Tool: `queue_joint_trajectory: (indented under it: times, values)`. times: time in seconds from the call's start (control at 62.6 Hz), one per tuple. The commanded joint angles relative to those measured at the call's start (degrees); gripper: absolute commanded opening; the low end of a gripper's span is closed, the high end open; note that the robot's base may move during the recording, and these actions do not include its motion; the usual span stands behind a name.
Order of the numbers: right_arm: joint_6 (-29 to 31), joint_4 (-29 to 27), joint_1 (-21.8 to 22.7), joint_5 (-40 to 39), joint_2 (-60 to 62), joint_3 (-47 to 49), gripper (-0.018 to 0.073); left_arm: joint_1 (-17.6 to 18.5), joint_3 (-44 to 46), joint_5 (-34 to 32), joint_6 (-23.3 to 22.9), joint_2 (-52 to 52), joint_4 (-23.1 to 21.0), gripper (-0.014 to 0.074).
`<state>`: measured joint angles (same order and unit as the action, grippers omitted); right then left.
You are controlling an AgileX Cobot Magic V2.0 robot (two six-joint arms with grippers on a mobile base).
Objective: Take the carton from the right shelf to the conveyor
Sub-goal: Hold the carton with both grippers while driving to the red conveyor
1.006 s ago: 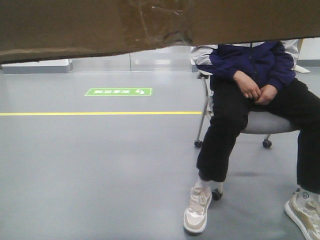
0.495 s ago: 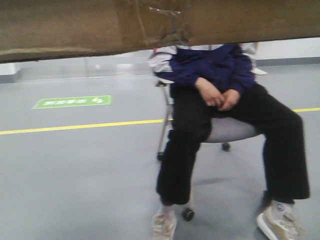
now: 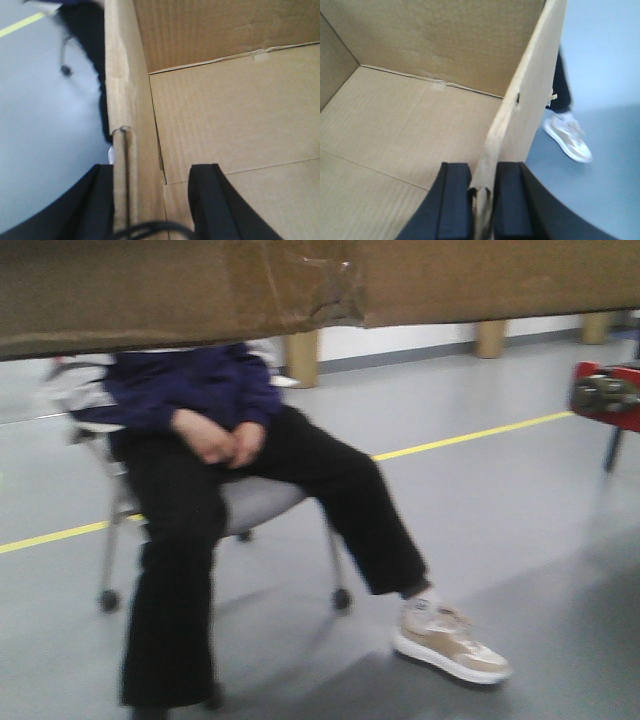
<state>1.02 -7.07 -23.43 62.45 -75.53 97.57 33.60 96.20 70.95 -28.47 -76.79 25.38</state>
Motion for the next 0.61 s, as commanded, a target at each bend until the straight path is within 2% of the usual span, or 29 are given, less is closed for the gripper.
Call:
queue_joint_trajectory:
  times: [0.0, 0.591]
  values:
    - [1.09, -1.68, -0.26, -3.73, 0.75, 0.48, -0.0067, 0.59, 0.04, -1.66, 1.82, 0.5, 1.44, -0.0016]
    - [1.09, -1.68, -0.26, -4.07, 0.75, 0.48, -0.0067, 0.48, 0.04, -1.66, 1.82, 0.5, 8.45, -0.0016]
